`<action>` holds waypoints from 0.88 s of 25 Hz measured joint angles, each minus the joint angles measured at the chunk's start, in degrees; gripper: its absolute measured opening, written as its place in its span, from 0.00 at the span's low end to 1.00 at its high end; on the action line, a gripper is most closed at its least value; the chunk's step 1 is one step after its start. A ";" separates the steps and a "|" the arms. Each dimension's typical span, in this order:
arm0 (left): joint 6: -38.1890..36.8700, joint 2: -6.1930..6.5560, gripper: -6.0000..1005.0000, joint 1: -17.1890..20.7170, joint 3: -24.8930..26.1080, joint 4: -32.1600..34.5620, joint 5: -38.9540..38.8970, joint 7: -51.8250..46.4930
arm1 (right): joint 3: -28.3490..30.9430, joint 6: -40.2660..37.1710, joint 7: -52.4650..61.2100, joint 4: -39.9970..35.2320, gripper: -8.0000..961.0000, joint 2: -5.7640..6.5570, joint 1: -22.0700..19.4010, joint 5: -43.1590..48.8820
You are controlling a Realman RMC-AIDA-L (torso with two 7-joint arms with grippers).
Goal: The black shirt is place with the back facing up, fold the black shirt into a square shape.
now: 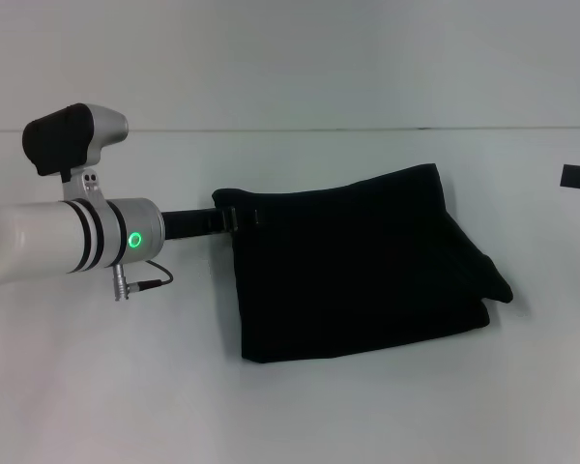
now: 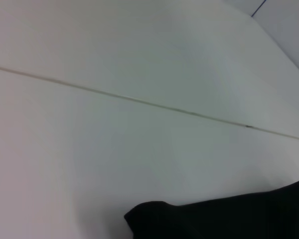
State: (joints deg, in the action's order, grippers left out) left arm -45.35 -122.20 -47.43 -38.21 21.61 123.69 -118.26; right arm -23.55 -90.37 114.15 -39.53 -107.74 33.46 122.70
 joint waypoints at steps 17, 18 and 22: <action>-0.93 1.59 0.04 -3.65 -0.76 0.25 0.15 -2.69 | 0.15 0.38 -1.60 0.17 0.93 -0.55 -0.15 -0.40; -1.11 1.85 0.02 -4.10 -0.82 0.30 0.17 -2.92 | 0.16 0.43 -1.75 0.20 0.93 -0.62 -0.13 -0.40; -2.09 2.59 0.05 -5.77 -0.90 0.31 0.31 -3.37 | 0.06 1.18 -2.08 0.24 0.93 -0.94 0.02 -0.45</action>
State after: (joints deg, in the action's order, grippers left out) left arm -47.44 -119.61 -53.21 -39.11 21.92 124.00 -121.63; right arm -23.49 -89.19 112.07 -39.29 -108.68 33.48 122.25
